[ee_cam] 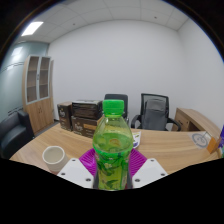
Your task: Pour water
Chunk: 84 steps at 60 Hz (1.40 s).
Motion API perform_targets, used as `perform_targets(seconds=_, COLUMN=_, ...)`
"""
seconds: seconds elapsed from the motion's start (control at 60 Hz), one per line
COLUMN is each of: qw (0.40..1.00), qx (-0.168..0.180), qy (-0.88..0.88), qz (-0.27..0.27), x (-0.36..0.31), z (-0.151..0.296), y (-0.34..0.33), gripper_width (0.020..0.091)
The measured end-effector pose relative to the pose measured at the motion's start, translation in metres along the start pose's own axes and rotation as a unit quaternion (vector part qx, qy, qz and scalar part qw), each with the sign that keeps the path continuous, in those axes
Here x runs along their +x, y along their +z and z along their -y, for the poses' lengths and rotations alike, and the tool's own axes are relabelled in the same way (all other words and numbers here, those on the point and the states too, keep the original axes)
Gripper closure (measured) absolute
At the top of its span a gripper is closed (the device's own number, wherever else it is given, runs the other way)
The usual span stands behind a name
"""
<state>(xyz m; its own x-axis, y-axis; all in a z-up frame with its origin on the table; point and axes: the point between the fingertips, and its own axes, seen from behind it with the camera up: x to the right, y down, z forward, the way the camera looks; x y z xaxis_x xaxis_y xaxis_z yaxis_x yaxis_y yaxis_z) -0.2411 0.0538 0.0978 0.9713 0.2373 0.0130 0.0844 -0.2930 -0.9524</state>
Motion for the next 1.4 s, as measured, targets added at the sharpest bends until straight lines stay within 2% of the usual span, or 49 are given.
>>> perform_targets(seconds=0.067, qw=1.000, qx=-0.004, qy=-0.001, qz=-0.003, x=0.002, z=-0.016, y=0.004, gripper_width=0.0718)
perform_targets(seconds=0.183, qw=0.999, qx=0.028, qy=-0.010, qz=-0.015, x=0.004, z=-0.014, y=-0.001, gripper_width=0.0703)
perform_targets(seconds=0.283, qw=0.999, qx=0.033, qy=0.008, qz=-0.021, x=0.008, z=-0.016, y=-0.003, gripper_width=0.0686)
perform_targets(seconds=0.383, qw=0.999, qx=0.034, qy=0.009, qz=-0.026, x=0.008, z=-0.017, y=-0.005, gripper_width=0.0601)
perform_targets(seconds=0.467, qw=0.999, qx=0.013, qy=0.003, qz=-0.030, x=0.006, z=-0.023, y=-0.008, gripper_width=0.0545)
perform_targets(seconds=0.55, qw=0.999, qx=-0.017, qy=0.021, qz=-0.030, x=0.001, z=-0.032, y=-0.018, gripper_width=0.0432)
perform_targets(seconds=0.733, qw=0.996, qx=-0.061, qy=0.053, qz=-0.049, x=-0.014, z=-0.043, y=-0.083, gripper_width=0.0296)
perform_targets(seconds=0.867, qw=0.990, qx=-0.094, qy=0.082, qz=-0.064, x=-0.037, z=-0.035, y=-0.141, gripper_width=0.0283)
perform_targets(seconds=1.167, qw=0.987, qx=-0.083, qy=0.072, qz=-0.114, x=-0.046, z=0.017, y=-0.218, gripper_width=0.0278)
perform_targets(seconds=1.4, qw=0.988, qx=-0.069, qy=0.068, qz=-0.124, x=-0.048, z=0.036, y=-0.231, gripper_width=0.0278)
